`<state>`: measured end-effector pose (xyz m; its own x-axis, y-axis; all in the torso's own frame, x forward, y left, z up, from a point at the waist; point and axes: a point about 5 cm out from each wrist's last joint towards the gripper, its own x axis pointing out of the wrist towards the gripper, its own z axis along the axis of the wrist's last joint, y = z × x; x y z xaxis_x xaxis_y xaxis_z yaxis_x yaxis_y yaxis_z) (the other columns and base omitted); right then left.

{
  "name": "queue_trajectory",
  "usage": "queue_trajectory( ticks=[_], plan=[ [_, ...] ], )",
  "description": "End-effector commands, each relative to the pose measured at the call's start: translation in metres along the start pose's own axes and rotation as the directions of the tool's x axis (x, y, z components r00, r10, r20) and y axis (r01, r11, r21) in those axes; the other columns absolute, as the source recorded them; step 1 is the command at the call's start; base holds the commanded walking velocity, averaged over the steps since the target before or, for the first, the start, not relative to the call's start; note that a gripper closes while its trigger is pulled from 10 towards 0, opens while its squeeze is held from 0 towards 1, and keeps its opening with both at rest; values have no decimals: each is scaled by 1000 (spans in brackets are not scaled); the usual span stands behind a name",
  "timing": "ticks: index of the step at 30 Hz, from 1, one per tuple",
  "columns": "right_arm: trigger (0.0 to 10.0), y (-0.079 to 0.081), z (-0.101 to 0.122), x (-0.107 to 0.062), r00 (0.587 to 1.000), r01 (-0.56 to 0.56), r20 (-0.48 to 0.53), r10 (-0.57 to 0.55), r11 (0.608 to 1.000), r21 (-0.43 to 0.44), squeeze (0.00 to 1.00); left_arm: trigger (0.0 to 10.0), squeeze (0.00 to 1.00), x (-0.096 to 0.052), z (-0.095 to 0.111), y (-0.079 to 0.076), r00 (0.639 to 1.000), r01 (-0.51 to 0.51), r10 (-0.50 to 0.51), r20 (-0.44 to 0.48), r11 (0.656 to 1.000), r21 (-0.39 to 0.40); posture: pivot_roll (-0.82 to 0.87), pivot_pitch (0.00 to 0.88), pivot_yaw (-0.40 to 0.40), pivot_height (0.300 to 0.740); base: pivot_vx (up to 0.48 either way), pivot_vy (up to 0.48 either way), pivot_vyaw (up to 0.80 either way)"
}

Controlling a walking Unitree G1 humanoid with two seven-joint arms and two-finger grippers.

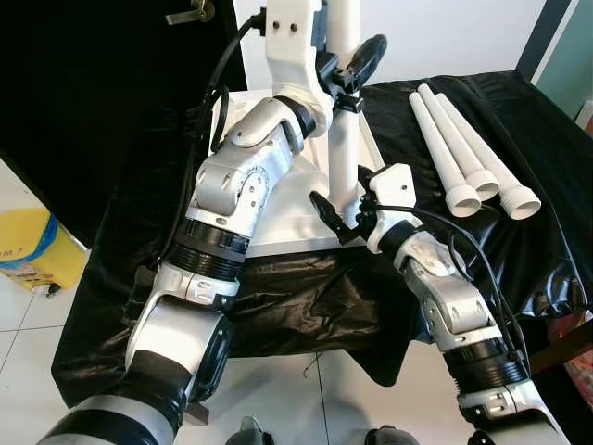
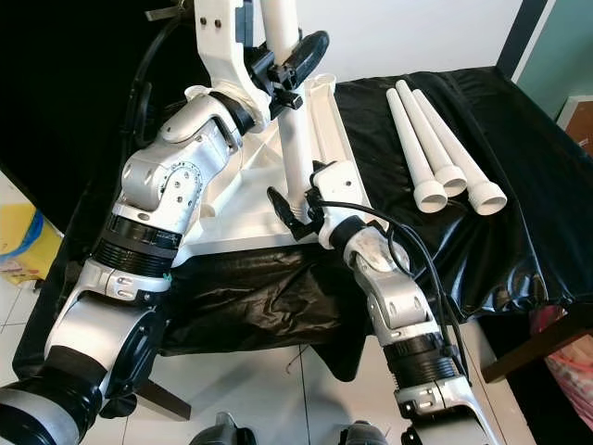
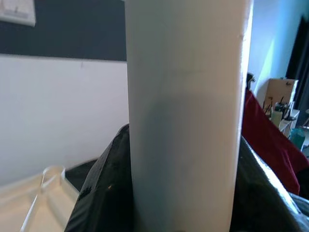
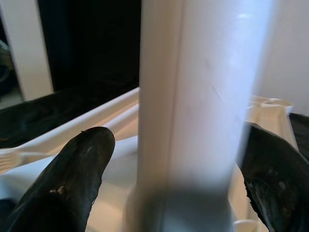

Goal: Building children table

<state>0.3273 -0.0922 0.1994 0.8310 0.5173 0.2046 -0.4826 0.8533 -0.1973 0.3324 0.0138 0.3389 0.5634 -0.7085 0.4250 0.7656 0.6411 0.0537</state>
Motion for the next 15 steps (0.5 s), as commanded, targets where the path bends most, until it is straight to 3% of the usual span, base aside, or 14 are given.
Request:
queue_trajectory(
  ticks=[1, 11, 12, 13, 14, 15],
  plan=[
    [10000, 1, -1, 3, 1000, 5, -16, -5, 1000, 0, 0, 10000, 0, 0, 2, -6, 1000, 12, -13, 17, 999, 31, -106, 21, 30, 740, 0, 0, 0],
    [10000, 0, -1, 14, 999, 33, -40, -34, 999, -31, 0, 10000, 0, 3, -2, -27, 998, 54, -54, 29, 998, 21, -95, 20, 24, 740, 0, 0, 0],
    [4941, 0, -1, 14, 999, 33, -42, -35, 999, -31, 0, 10000, 0, 3, -2, -28, 998, 54, -55, 30, 998, 22, -95, 20, 24, 740, 0, 0, 0],
    [4941, 0, -1, 14, 999, 33, -42, -35, 999, -31, 0, 10000, 0, 3, -2, -28, 998, 54, -55, 30, 998, 22, -95, 20, 24, 740, 0, 0, 0],
    [3059, -1, -2, 14, 998, 36, -45, -37, 999, -32, 0, 10000, 0, 4, -2, -29, 998, 59, -59, 29, 998, 22, -96, 20, 25, 740, 0, 0, 0],
    [0, -1, -3, 14, 998, 39, -49, -41, 999, -35, 0, 10000, 0, 4, -3, -31, 997, 64, -64, 29, 998, 21, -98, 19, 29, 740, 0, 0, 0]
  ],
)
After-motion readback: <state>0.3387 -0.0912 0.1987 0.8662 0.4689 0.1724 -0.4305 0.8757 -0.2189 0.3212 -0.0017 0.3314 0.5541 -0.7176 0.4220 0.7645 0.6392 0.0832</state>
